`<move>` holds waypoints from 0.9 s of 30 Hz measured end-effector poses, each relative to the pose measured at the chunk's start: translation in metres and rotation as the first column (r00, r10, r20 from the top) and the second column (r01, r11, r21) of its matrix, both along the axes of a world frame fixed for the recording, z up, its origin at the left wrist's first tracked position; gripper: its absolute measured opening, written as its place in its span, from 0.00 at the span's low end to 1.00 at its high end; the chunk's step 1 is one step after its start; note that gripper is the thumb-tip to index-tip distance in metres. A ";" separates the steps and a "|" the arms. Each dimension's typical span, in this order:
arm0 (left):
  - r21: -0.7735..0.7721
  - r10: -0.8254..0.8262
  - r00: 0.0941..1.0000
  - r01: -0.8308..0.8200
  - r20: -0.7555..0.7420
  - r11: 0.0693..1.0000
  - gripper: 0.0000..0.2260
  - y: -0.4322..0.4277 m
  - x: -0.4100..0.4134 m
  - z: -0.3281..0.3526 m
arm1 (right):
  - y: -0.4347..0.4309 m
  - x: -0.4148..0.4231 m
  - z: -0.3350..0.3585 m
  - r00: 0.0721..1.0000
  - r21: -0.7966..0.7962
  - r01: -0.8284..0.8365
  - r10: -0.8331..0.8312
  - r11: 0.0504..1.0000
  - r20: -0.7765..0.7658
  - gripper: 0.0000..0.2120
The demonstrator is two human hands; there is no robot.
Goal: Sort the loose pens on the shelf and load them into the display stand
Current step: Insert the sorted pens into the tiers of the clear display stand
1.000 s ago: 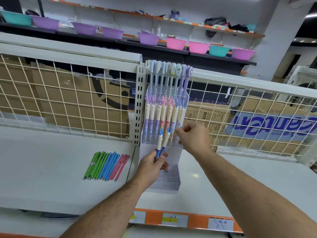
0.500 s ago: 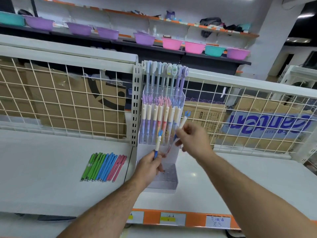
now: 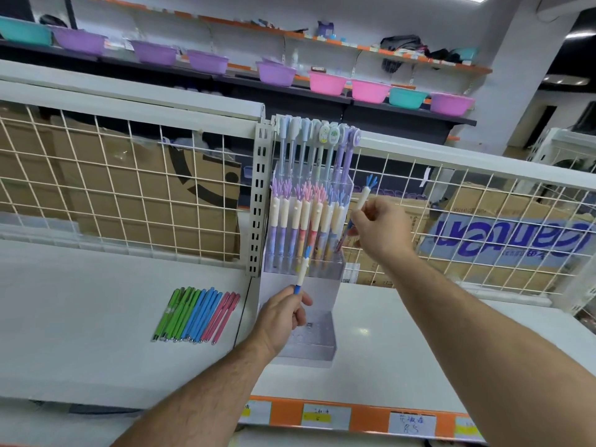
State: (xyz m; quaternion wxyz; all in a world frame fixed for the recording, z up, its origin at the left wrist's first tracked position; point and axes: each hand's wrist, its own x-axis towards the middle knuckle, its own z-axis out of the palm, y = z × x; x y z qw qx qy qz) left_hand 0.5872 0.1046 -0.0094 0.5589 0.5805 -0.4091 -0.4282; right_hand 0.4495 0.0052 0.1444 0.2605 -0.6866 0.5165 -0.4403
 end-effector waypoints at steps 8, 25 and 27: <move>0.009 -0.011 1.000 0.011 0.006 1.000 0.13 0.000 0.002 0.000 | -0.003 0.005 -0.021 0.985 0.032 -0.048 0.052 0.998 -0.165 0.06; -0.040 -0.033 0.997 0.036 0.072 0.999 0.09 0.000 -0.001 -0.001 | 0.040 -0.003 -0.078 0.978 0.081 -0.161 0.170 0.984 -0.119 0.07; -0.047 -0.047 0.996 0.050 0.071 0.998 0.08 0.002 -0.004 0.002 | 0.044 0.003 -0.086 0.955 0.112 -0.232 0.248 0.966 -0.161 0.04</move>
